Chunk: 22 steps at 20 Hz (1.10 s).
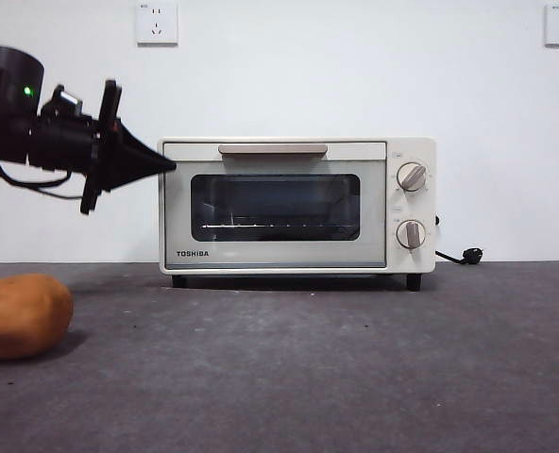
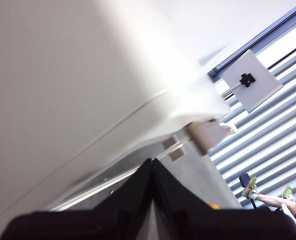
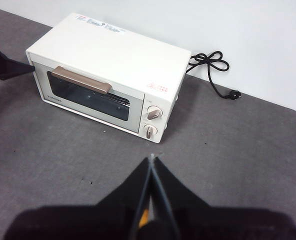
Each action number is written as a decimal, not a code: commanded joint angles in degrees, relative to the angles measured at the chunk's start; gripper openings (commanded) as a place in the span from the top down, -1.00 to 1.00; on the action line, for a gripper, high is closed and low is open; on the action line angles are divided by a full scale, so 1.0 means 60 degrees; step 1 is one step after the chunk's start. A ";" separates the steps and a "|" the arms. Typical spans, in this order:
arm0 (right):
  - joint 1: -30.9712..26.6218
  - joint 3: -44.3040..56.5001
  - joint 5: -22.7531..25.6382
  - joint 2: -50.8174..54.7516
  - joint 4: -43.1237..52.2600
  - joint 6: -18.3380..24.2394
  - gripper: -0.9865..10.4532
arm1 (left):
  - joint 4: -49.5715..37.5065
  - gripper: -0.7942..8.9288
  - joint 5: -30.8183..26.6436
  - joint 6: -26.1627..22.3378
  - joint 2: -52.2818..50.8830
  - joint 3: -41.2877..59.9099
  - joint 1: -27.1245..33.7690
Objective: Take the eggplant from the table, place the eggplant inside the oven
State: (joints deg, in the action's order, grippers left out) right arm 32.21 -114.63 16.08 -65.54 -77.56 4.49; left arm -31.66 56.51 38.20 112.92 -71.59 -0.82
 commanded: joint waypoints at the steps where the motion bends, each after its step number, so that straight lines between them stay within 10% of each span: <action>1: 0.0007 0.0007 0.0000 0.0004 -0.0204 0.0004 0.84 | 0.0080 0.85 0.0076 0.0069 -0.0415 -0.0029 -0.0022; 22: 0.0007 0.0007 -0.0004 0.0004 -0.0193 0.0004 0.83 | 0.4222 0.85 -0.0885 -0.1290 -0.5417 -0.0029 -0.0058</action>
State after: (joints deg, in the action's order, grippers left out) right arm 32.21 -114.63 16.08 -65.54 -77.56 4.49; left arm -7.27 51.77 32.73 81.69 -71.59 -0.93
